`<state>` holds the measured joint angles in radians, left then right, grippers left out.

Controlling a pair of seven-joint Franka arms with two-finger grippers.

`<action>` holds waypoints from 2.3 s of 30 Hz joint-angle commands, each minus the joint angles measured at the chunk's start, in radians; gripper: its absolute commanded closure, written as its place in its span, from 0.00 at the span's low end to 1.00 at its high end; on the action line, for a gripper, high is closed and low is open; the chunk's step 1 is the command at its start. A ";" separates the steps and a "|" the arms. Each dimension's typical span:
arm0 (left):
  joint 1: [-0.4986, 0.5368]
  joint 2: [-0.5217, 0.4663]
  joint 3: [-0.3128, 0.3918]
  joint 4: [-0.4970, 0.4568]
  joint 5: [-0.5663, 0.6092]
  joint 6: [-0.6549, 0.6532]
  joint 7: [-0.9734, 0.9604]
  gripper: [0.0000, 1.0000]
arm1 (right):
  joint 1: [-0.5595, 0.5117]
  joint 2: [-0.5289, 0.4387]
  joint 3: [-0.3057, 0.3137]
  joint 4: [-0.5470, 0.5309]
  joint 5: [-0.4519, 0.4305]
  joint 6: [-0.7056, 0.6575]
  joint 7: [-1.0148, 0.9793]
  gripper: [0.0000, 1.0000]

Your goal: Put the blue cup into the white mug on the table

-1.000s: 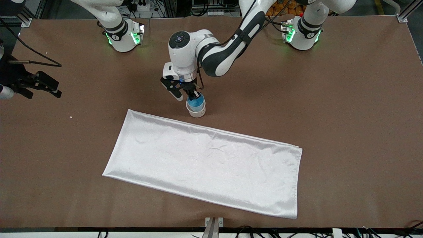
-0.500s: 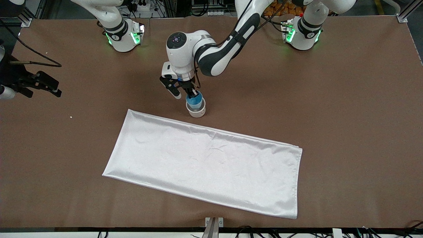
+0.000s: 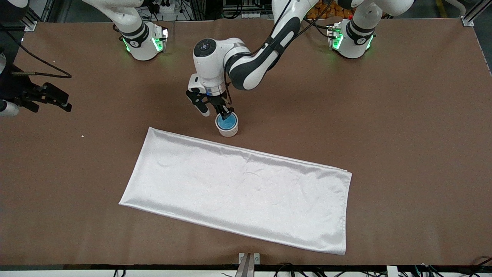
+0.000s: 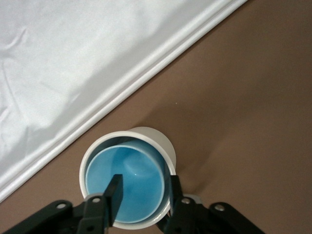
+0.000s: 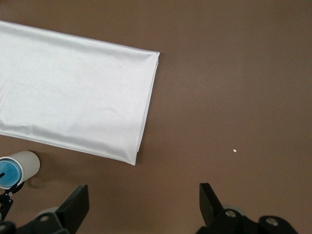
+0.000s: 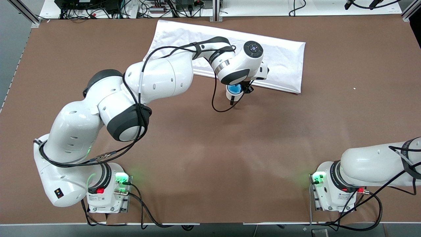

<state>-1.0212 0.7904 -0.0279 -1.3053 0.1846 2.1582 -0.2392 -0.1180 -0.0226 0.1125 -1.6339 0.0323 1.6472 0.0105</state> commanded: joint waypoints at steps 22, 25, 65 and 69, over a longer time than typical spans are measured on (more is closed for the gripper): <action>0.038 -0.164 0.011 0.026 0.024 -0.156 -0.020 0.00 | -0.015 0.000 0.006 0.005 -0.009 -0.012 -0.006 0.00; 0.062 -0.197 0.009 0.026 0.022 -0.198 -0.019 0.00 | -0.014 0.000 0.006 0.005 -0.009 -0.012 -0.006 0.00; 0.440 -0.565 0.002 -0.115 -0.125 -0.452 -0.101 0.00 | -0.014 0.003 0.006 0.005 -0.009 -0.015 -0.006 0.00; 0.486 -0.621 0.002 -0.150 -0.165 -0.451 -0.143 0.00 | -0.012 0.003 0.006 0.005 -0.009 -0.015 -0.006 0.00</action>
<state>-0.5877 0.2760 -0.0152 -1.3609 0.0730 1.7049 -0.3271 -0.1185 -0.0202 0.1086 -1.6339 0.0317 1.6401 0.0106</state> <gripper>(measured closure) 0.000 0.000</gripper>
